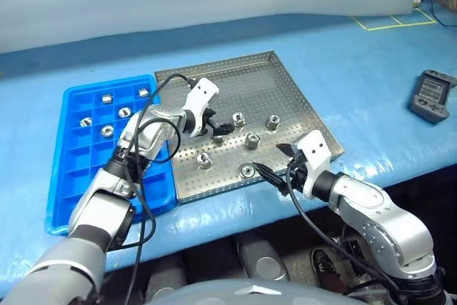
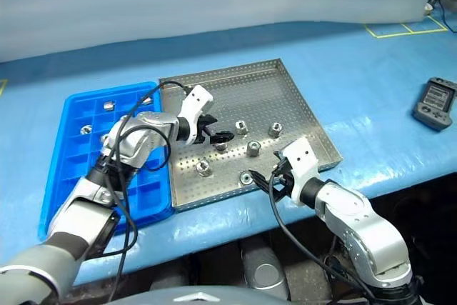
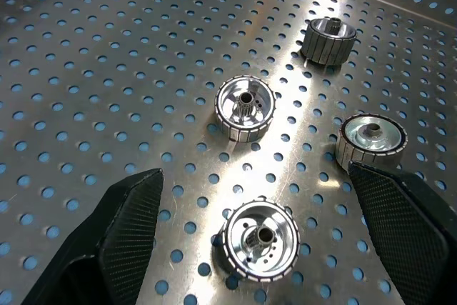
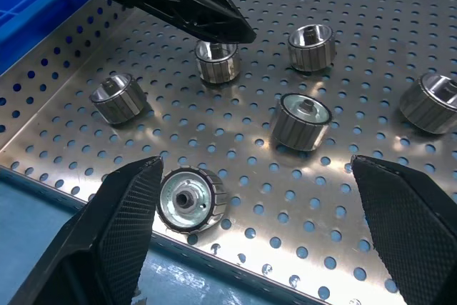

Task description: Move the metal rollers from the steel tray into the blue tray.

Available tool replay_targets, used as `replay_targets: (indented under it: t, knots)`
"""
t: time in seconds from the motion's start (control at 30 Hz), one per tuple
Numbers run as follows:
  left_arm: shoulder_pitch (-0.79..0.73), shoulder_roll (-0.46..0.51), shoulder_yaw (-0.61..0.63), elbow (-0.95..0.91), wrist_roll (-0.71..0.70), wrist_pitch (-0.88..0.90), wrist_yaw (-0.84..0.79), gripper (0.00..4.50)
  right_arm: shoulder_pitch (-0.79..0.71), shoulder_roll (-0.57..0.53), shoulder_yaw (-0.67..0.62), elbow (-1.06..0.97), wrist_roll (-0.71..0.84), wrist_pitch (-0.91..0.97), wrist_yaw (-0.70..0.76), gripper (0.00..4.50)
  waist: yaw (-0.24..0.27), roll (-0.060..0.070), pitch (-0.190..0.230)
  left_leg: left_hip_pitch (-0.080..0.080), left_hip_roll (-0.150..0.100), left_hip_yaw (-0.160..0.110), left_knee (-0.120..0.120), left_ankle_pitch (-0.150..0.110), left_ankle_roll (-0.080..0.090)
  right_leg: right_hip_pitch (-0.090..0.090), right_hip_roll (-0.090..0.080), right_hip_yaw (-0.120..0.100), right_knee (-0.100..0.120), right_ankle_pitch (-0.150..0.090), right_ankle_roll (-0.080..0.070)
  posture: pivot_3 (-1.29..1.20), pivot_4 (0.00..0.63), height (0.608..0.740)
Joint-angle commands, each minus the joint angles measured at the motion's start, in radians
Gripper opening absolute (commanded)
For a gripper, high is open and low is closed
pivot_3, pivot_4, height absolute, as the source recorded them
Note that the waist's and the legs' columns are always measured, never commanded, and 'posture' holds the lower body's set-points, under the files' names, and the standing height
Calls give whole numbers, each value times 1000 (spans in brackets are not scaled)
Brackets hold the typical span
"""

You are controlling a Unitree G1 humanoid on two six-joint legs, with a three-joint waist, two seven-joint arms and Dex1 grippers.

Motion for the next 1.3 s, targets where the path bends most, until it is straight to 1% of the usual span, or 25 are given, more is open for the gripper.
replay_targets:
  t: [0.03, 0.17, 0.37, 0.47, 0.53, 0.63, 0.7, 0.8, 0.9, 1.03, 1.1, 1.17, 1.3]
  knots:
    - [-40, -19, -4, 71, 65, -40, 6, 4500, 6, 5, -23, -48, 5, -18, -9, 4446, -17, 0, 0, 0, 0, 0, 0, 0, 0, 0, 0, 0, 0, 0, 0, -343, 150, 740]
    - [-41, -23, 7, 97, 101, -33, -2, 4500, 10, 5, -27, -49, 6, -20, -13, 4446, -37, 0, 0, 0, 0, 0, -1, 0, 0, 0, 0, 0, 0, 0, 0, -338, 150, 740]
    - [-18, 20, -11, 62, 140, 10, -42, 4500, -7, 11, -11, -27, 4, -27, -10, 4446, -42, 0, 0, 0, 0, 0, -1, 0, 0, 0, 0, 0, 0, 0, 1, -310, 150, 740]
    - [0, 34, -28, 44, 158, 26, -61, 3924, -22, 13, -1, -16, 4, -30, -3, 4500, -41, 0, 0, 1, 0, 0, -1, 0, 0, 0, 0, 0, 0, 0, 1, -299, 150, 740]
    - [12, 42, -39, 27, 167, 24, -76, 3299, -30, 14, 3, -9, 3, -30, 1, 4500, -39, 0, 0, 1, 0, 0, -1, 0, 0, 0, 0, 0, 0, 0, 1, -293, 150, 740]
    - [36, 42, -37, -2, 172, 26, -90, 2231, -40, 15, 10, -1, 2, -31, 7, 4500, -33, 0, 0, 1, 0, -1, -2, 0, 0, 0, 0, 0, 0, -1, 1, -285, 150, 740]
    - [44, 40, -33, -15, 173, 31, -92, 1698, -43, 15, 12, 2, 2, -31, 9, 4500, -29, 0, 0, 1, 0, -1, -3, 0, 0, 0, 0, 0, 0, -1, 2, -282, 150, 740]
    - [57, 34, -14, -30, 171, 27, -81, 1699, -47, 14, 14, 5, 2, -32, 12, 4500, -25, 0, 0, 1, 0, -1, -2, 0, 0, 0, 0, 0, 0, -1, 2, -278, 150, 740]
    - [67, 22, 58, -73, 148, 30, -45, 1699, -54, 14, 18, 7, 3, -29, 18, 4500, -23, 0, 0, 1, -1, -1, -2, 0, 0, 0, 0, 0, 0, -1, 2, -270, 150, 740]
    - [90, -2, 189, -160, 109, 24, 26, 1699, -70, 17, 34, 12, 3, -27, 27, 4500, -19, 0, 0, 0, 0, -1, -2, 0, 0, 0, 0, 0, 1, -1, 2, -253, 150, 740]
    - [132, -23, 302, -263, 88, 21, 112, 1699, -98, 24, 67, 22, -2, -33, 38, 4500, -15, 0, 0, 0, 0, -1, -2, 0, 0, 0, 0, 0, 1, -1, 2, -234, 150, 740]
    - [183, -38, 389, -377, 85, 14, 186, 1699, -131, 36, 106, 35, -4, -43, 55, 4500, -14, 0, 0, 0, 0, -1, -2, 0, 0, 0, 0, 1, 1, -1, 2, -216, 150, 740]
    - [287, -49, 485, -579, 101, 39, 305, 1699, -198, 59, 176, 68, -4, -60, 98, 4500, 7, 0, 0, 1, 0, -2, -2, 0, 0, 0, 0, 0, 1, -1, 2, -159, 150, 740]
